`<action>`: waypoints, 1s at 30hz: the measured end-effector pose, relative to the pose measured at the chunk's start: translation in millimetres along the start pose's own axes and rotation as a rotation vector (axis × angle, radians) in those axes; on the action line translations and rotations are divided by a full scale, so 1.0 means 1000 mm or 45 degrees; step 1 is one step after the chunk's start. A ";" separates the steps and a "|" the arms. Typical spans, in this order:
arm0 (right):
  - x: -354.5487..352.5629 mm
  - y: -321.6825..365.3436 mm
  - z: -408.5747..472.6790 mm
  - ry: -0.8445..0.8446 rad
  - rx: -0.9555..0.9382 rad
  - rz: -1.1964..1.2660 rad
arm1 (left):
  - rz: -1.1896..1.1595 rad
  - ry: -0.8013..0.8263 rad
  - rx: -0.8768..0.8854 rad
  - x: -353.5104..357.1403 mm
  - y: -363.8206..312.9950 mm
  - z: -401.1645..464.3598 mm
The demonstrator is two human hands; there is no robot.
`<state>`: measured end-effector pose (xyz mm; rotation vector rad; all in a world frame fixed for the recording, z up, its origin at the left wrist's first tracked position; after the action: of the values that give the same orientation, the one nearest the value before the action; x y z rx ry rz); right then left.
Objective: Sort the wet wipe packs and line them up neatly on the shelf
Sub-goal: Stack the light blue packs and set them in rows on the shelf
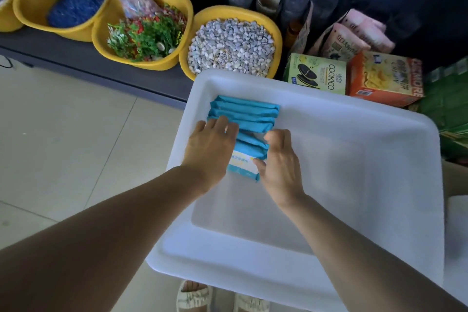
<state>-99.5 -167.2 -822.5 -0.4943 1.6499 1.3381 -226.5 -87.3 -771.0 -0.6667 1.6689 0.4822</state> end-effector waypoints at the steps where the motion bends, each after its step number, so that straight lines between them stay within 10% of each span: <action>1: 0.000 -0.001 -0.001 0.017 -0.020 0.030 | 0.023 0.040 -0.015 0.002 0.000 0.001; 18: -0.031 -0.009 -0.021 0.176 -0.250 0.002 | 0.052 0.202 0.152 0.013 -0.016 -0.016; 30: -0.044 0.014 0.034 0.029 -0.071 -0.120 | -0.184 0.003 -0.355 -0.071 0.025 -0.043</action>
<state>-75.5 -141.3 -777.5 -0.6151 1.5916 1.3163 -266.1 -84.6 -694.5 -0.9855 1.5562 0.6160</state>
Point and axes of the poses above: each hand's wrist, its own z-axis towards the middle knuckle, its own x-axis out of the palm, y = z × x, the point moved 1 cm from there along z, towards the middle knuckle, and after that the axes turned 5 degrees about x, right-handed, at the moved point
